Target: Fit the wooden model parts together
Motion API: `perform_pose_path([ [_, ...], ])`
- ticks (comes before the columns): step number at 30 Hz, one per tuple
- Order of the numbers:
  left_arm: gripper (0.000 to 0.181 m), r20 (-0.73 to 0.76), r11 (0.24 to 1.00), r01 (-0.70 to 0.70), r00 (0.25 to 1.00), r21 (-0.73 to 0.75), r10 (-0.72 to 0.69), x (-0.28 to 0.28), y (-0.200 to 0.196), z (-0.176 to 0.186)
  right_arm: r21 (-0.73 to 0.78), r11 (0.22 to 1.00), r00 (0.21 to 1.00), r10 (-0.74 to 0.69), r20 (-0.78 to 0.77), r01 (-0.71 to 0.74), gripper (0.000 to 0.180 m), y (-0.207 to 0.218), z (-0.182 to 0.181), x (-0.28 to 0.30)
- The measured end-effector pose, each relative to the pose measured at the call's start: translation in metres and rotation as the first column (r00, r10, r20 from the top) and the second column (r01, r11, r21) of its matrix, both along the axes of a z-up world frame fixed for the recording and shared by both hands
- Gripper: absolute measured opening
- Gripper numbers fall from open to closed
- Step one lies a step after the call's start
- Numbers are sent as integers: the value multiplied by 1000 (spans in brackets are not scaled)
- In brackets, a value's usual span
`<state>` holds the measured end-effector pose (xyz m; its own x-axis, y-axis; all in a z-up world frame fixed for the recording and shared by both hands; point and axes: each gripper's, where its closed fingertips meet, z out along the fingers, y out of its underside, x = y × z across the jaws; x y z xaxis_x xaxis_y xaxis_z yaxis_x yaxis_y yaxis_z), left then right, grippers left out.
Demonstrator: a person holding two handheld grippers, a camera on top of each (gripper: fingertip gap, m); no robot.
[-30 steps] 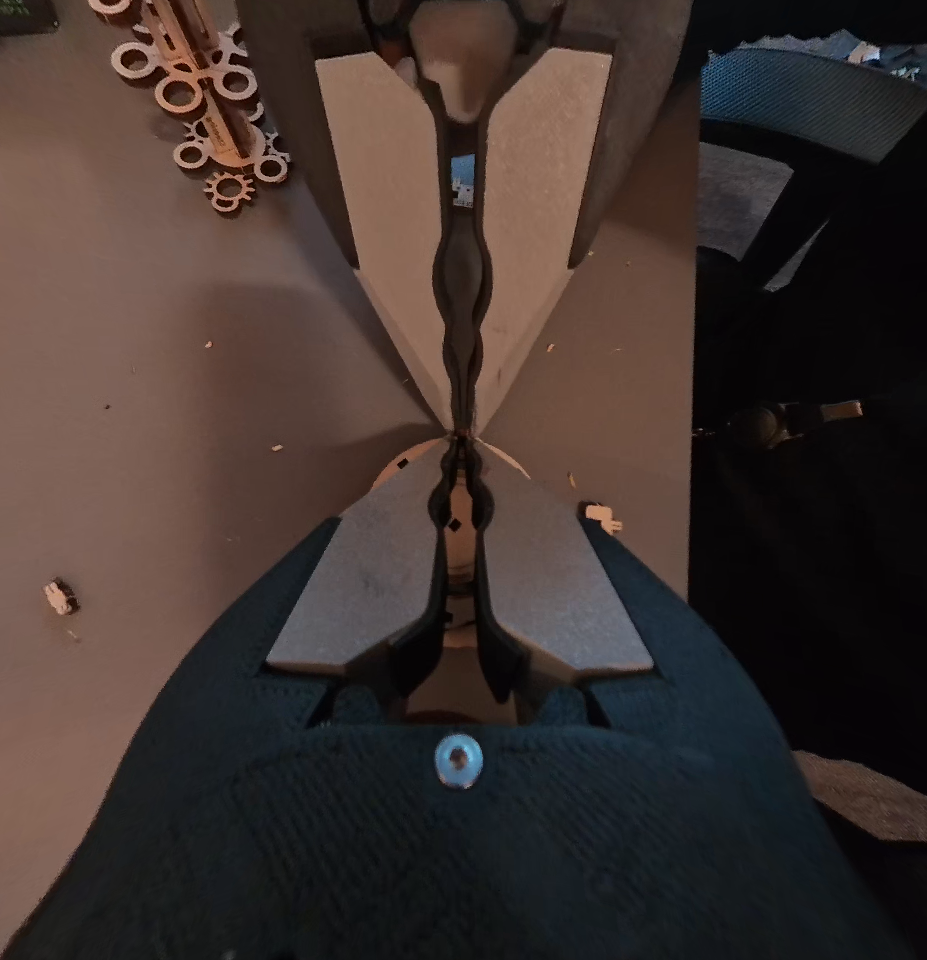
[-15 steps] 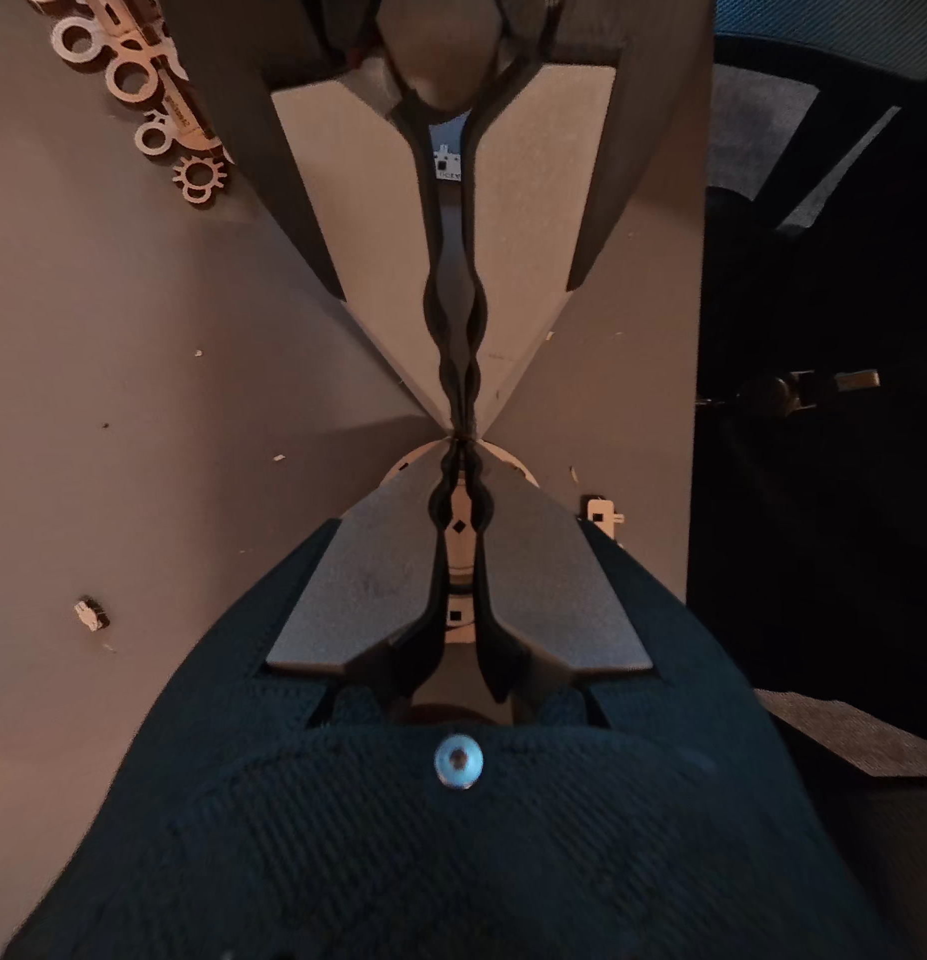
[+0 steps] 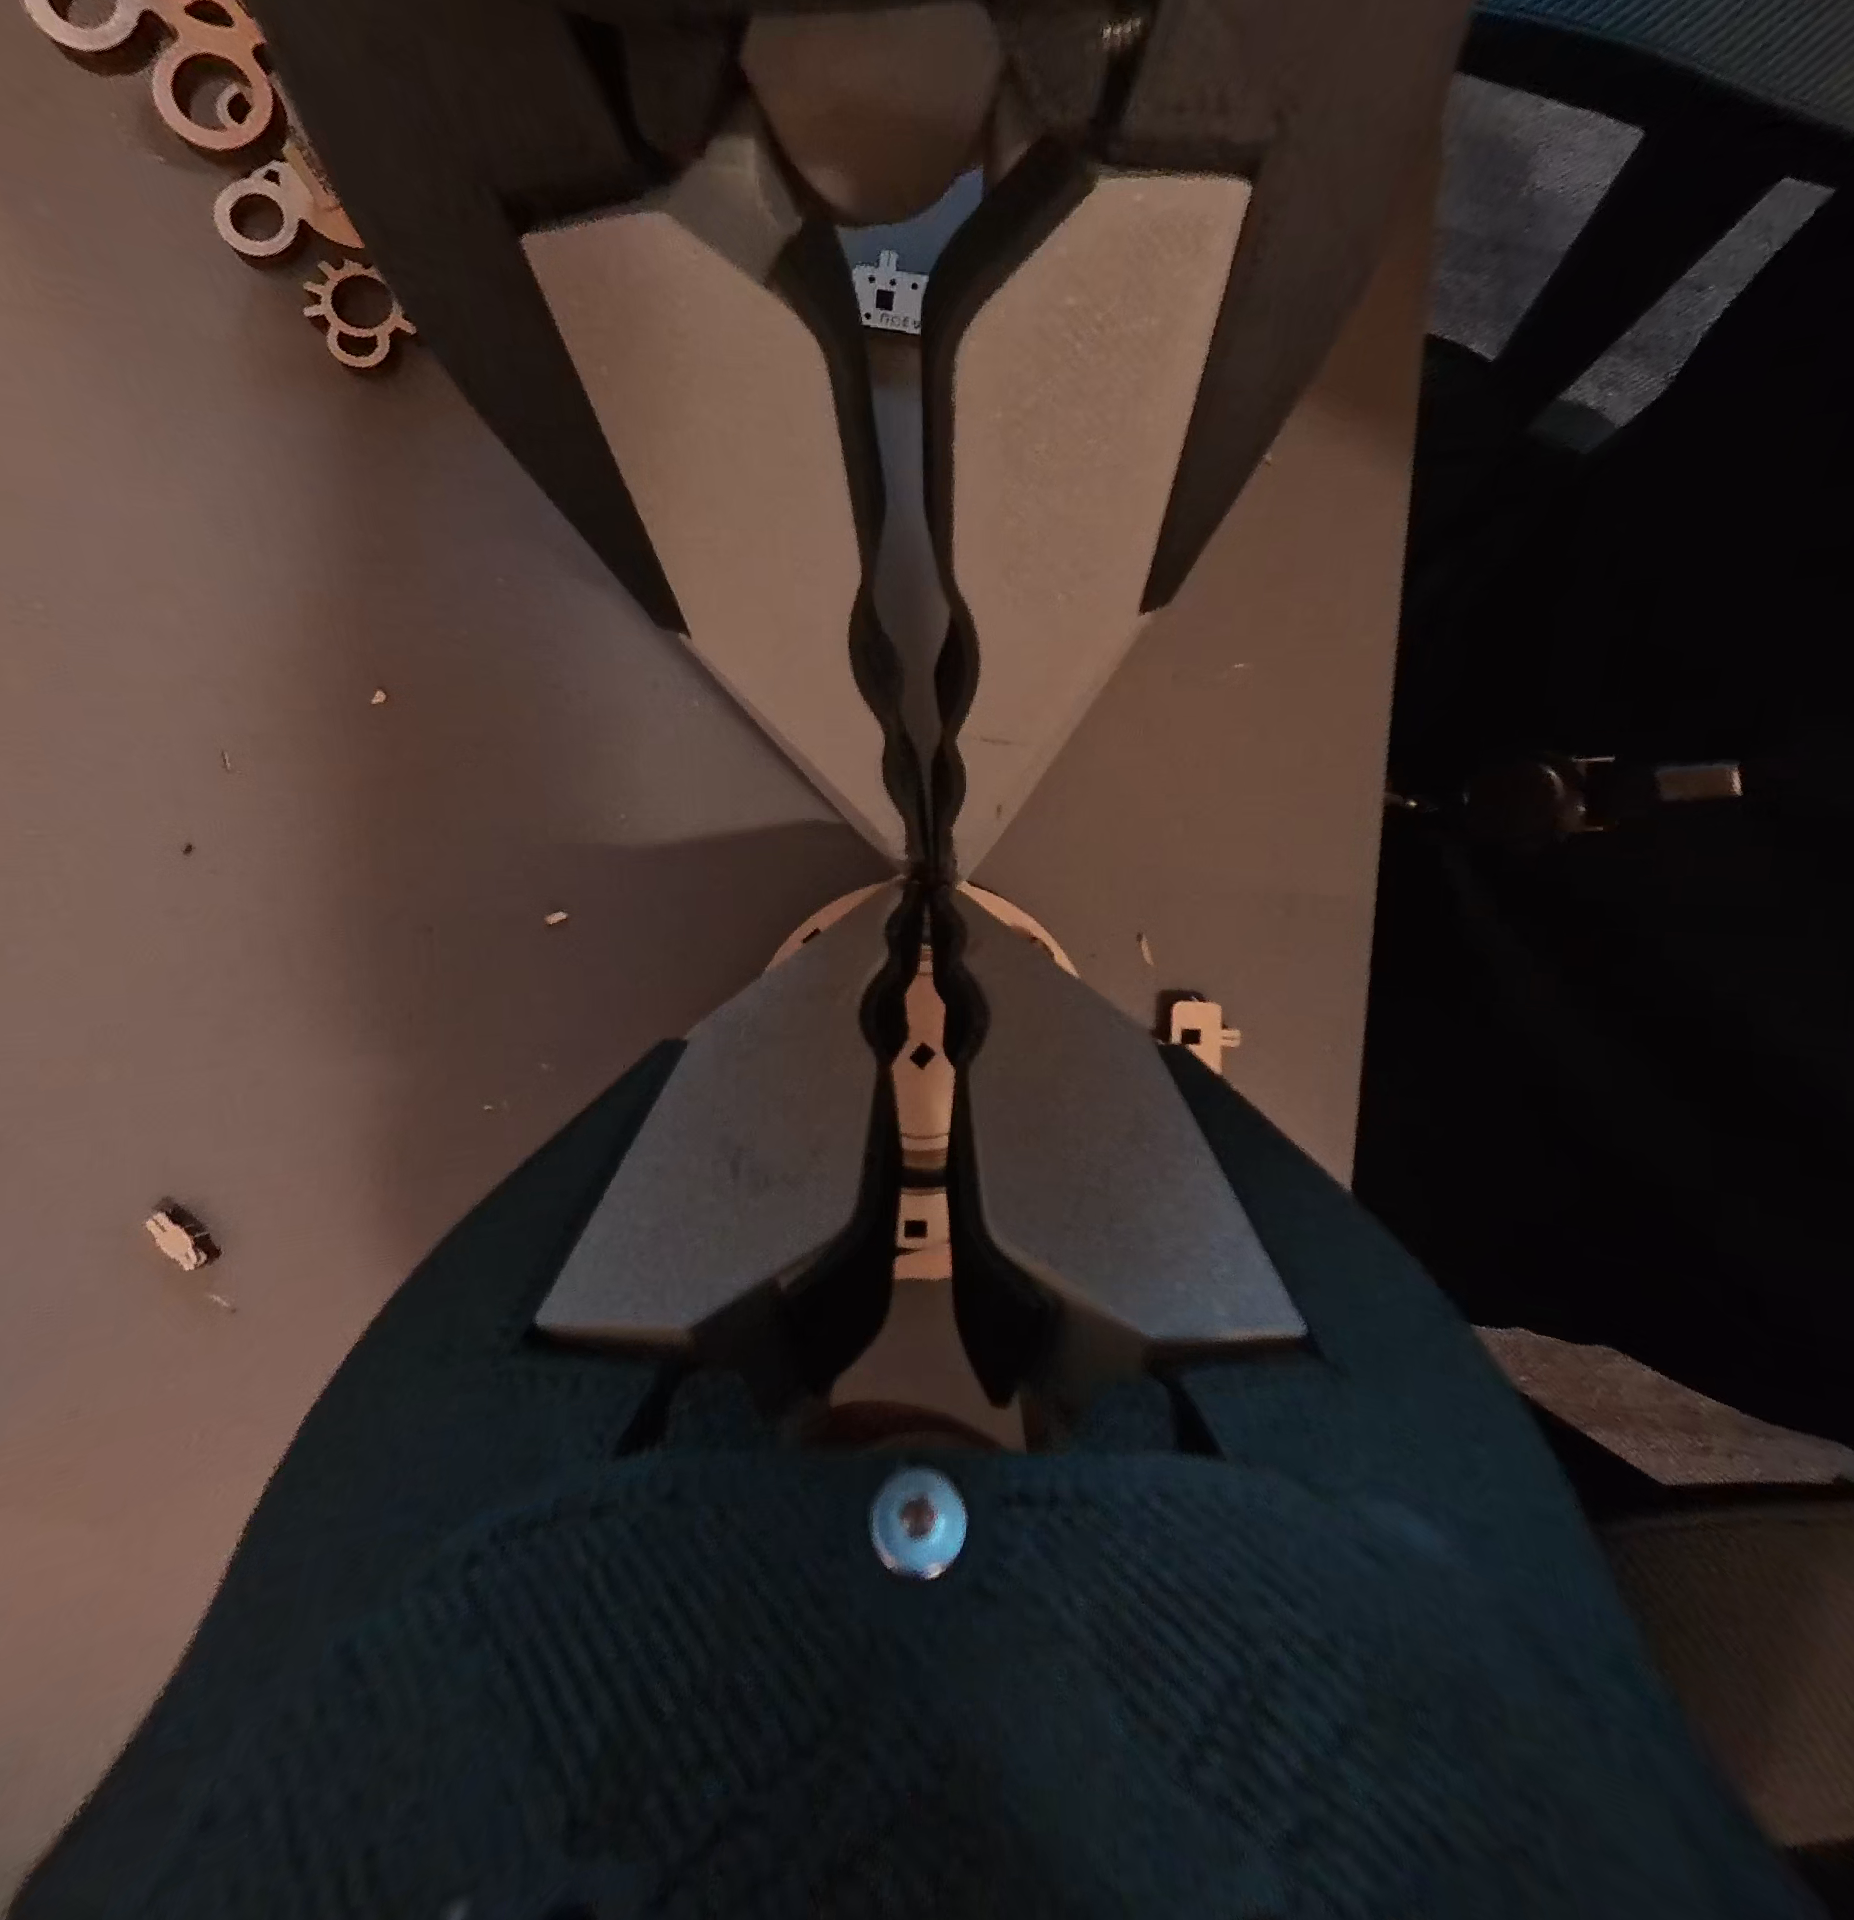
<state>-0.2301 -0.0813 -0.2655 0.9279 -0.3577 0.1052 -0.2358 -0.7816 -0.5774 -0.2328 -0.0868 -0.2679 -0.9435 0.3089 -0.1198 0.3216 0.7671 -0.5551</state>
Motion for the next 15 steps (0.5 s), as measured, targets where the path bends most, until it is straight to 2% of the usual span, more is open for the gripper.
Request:
perform_pose_path([
  [15,0,-5,1000,-9,1000,-13,8,0,0,0,-13,1000,1000,-15,3,15,0,0,0,0],
])
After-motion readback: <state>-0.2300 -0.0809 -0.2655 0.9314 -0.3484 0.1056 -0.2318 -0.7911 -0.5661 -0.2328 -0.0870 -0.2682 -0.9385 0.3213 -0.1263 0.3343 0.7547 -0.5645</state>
